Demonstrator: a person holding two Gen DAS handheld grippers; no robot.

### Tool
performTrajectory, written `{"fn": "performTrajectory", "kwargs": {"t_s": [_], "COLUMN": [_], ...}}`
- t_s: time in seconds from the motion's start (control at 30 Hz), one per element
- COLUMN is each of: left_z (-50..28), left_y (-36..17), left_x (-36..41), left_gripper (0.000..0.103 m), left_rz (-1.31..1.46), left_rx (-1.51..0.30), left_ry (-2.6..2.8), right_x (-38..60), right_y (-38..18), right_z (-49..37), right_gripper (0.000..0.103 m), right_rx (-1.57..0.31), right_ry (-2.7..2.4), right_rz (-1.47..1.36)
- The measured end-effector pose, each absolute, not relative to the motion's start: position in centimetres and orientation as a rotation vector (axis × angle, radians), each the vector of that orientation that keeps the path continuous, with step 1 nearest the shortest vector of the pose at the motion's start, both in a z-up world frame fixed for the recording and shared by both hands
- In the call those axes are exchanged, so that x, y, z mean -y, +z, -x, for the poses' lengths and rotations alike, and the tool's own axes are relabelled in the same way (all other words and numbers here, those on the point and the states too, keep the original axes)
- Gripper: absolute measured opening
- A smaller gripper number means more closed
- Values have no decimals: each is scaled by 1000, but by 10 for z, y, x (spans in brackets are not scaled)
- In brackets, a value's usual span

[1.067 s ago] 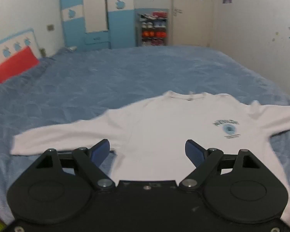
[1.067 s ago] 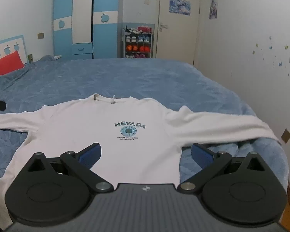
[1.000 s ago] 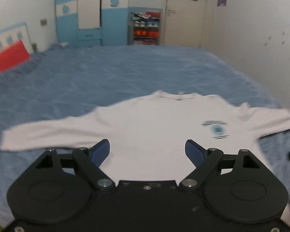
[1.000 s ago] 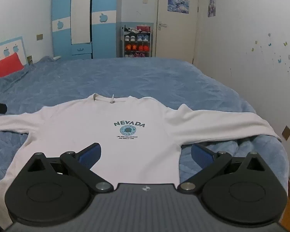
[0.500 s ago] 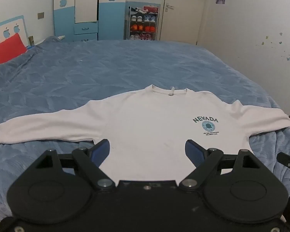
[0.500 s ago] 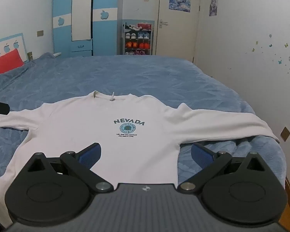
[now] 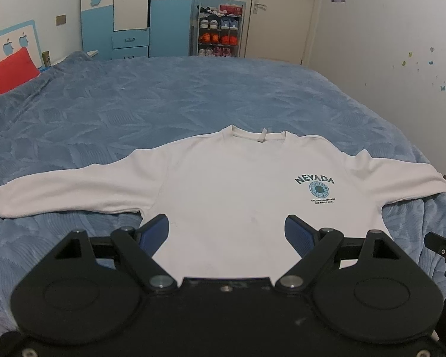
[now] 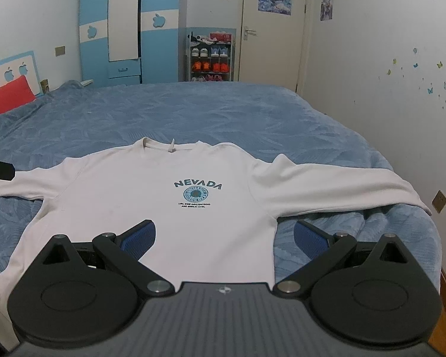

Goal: Fold small clothes

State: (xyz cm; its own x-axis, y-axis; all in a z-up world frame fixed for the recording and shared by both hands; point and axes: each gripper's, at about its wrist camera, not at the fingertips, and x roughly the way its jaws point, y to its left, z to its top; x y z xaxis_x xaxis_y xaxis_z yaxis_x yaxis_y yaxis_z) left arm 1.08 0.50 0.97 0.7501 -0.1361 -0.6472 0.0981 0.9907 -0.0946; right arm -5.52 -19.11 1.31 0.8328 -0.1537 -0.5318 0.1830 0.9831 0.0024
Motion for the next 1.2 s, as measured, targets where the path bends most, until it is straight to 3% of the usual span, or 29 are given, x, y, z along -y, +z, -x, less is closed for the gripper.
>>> {"fn": "performTrajectory", "kwargs": {"t_s": [1.2], "left_z": [-11], "left_y": [3], "left_x": [7], "left_gripper": [88], "left_rz": [23], "left_rx": [-713], "left_ry": [-120], "right_x": [195], "right_y": [9], "right_z": [56], "right_gripper": [103], "right_rx": [-572], "right_ry": [-178], "right_rz": [-72]}}
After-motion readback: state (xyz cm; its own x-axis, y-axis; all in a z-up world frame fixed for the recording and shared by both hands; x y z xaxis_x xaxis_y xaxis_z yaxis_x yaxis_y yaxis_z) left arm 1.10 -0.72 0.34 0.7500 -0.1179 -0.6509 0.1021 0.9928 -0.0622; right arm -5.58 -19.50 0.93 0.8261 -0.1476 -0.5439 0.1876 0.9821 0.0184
